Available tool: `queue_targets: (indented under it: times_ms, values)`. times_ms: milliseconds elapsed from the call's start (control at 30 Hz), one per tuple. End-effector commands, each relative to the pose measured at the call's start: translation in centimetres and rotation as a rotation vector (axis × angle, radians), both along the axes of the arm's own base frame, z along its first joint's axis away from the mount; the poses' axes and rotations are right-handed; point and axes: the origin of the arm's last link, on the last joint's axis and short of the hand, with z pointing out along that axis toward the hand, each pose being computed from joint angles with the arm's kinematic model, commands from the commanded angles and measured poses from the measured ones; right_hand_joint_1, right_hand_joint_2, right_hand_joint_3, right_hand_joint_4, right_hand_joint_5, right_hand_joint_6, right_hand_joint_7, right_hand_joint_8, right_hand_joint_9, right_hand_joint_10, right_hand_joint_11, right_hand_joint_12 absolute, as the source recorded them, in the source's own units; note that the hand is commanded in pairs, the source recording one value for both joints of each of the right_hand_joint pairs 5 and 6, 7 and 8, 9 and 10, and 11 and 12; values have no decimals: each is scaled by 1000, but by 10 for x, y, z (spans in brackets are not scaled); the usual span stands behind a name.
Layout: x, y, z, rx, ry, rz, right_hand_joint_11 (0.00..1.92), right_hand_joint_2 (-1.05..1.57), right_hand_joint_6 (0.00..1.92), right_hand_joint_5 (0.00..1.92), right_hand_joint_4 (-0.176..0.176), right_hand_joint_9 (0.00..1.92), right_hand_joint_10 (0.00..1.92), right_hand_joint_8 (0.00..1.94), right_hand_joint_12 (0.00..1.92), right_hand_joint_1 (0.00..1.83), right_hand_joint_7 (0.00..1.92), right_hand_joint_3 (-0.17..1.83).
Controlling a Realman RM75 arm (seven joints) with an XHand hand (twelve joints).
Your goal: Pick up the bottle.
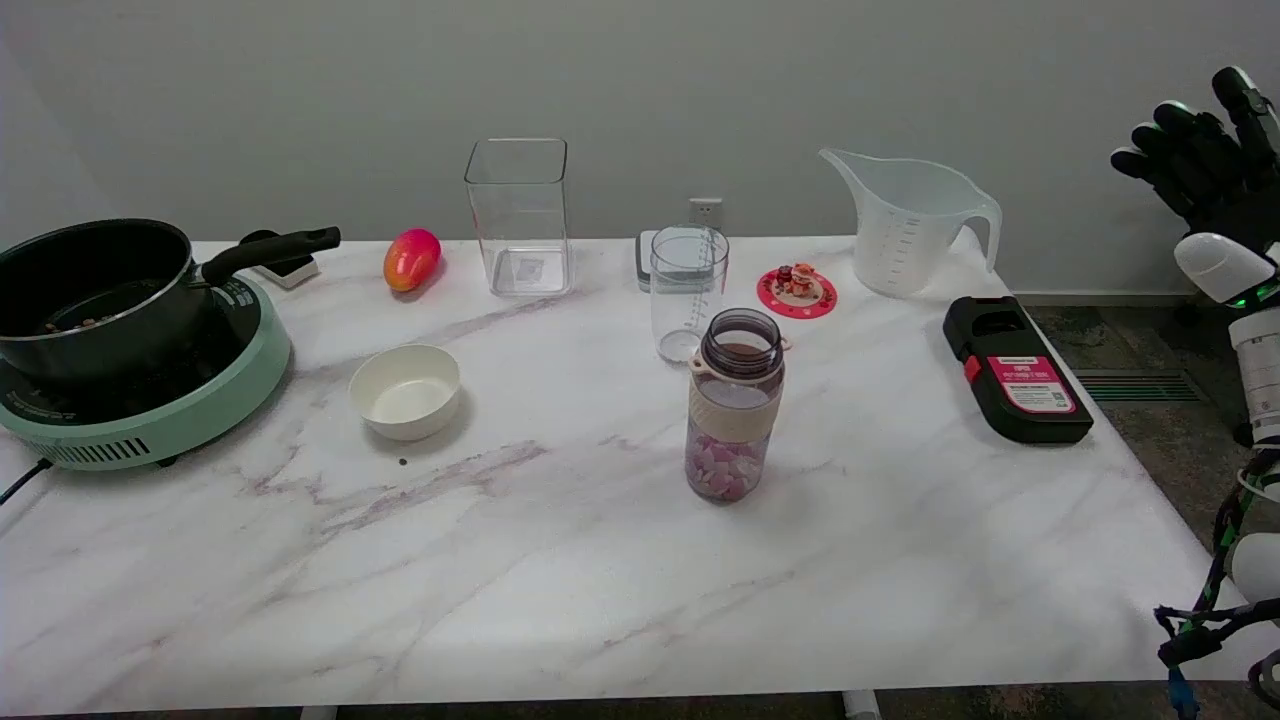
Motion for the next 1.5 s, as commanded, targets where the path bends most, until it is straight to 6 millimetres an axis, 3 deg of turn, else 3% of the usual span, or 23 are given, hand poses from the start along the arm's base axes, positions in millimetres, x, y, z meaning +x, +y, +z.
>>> queue_targets:
  times_ms: [33, 233, 600, 800, 967, 1333, 1500]
  values:
    - [-9, -4, -1, 37, -80, 12, 665, -563, 173, 173, 0, 561, 561, 509, 665, 1233, 509, 1189]
    - [0, -5, -8, 70, -67, 56, 673, -555, 171, 171, 0, 567, 567, 518, 673, 1228, 518, 1185]
    - [-25, -7, -50, 156, -147, 50, 719, -537, 181, 181, 0, 616, 616, 575, 719, 1159, 575, 1260]
    - [-25, -30, -77, 192, -53, 0, 736, -475, 154, 154, 0, 602, 602, 573, 736, 1159, 573, 998]
    - [-16, -48, -98, 241, 47, -61, 735, -473, 151, 151, 0, 600, 600, 566, 735, 1166, 566, 986]
    - [-62, -63, -163, 318, 144, -241, 705, -479, 158, 158, 0, 557, 557, 546, 705, 1179, 546, 1014]
    - [-72, -66, -177, 317, 155, -262, 689, -562, 157, 157, 0, 548, 548, 529, 689, 1201, 529, 1082]
